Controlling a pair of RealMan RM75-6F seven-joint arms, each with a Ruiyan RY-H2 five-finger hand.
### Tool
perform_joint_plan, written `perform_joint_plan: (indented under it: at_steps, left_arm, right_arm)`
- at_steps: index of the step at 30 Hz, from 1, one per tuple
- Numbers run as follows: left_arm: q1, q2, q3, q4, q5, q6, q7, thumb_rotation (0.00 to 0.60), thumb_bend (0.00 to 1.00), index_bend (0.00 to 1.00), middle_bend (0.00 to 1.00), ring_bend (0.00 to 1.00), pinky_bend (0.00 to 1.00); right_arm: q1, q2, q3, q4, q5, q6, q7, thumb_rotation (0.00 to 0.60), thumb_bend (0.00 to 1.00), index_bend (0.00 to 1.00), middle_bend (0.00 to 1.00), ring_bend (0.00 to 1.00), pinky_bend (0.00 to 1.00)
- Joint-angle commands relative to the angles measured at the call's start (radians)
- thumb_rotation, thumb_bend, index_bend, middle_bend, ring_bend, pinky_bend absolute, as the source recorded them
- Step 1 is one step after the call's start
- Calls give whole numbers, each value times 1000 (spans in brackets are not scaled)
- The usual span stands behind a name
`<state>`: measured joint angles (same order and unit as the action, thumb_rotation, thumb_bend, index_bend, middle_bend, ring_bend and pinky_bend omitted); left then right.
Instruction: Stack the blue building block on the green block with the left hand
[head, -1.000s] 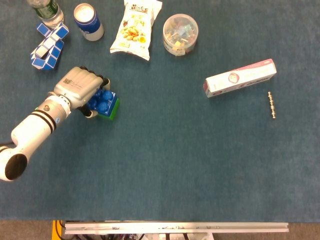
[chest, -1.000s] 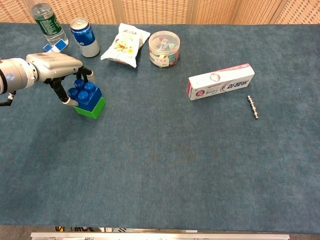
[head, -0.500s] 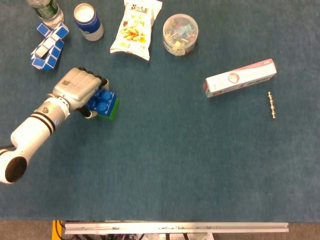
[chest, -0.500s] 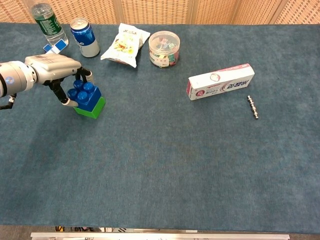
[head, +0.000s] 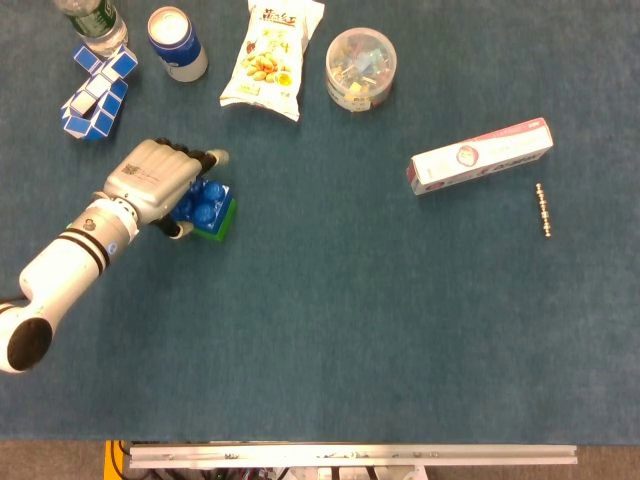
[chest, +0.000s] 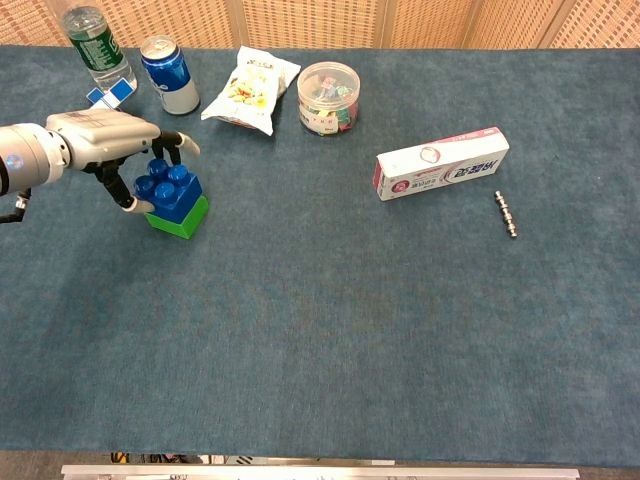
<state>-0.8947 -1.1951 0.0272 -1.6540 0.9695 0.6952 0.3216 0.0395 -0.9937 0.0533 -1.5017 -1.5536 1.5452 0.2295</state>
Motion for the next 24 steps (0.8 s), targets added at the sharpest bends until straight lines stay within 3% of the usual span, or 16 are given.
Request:
perform_joint_plan:
  at_steps: [1,7,13,24]
  left_arm:
    - [5,5,-4,-10,3,10,-3,600,246,0,114,135,218]
    - [22,29,-10,-35,9,30,-26,600,246,0,83,117,218]
    - [86,72,-17,-76,40,124,-68,600,246,0,90,120,219]
    - [355,106,6,-126,178,535,-137,600,246,43,133,145,219]
  right_arm:
    - [1,0,0,0,0,-1,-1,600,320,343,390,303,392]
    - [3,3,2,-4,-1,-1,-5,600,320,344,390,303,392]
    - [10,9,4,-10,-2,-10,-11,600,320,343,390,303,392]
    - [35,16,10,-41,23,-65,-93,600,319,343,390,303,392]
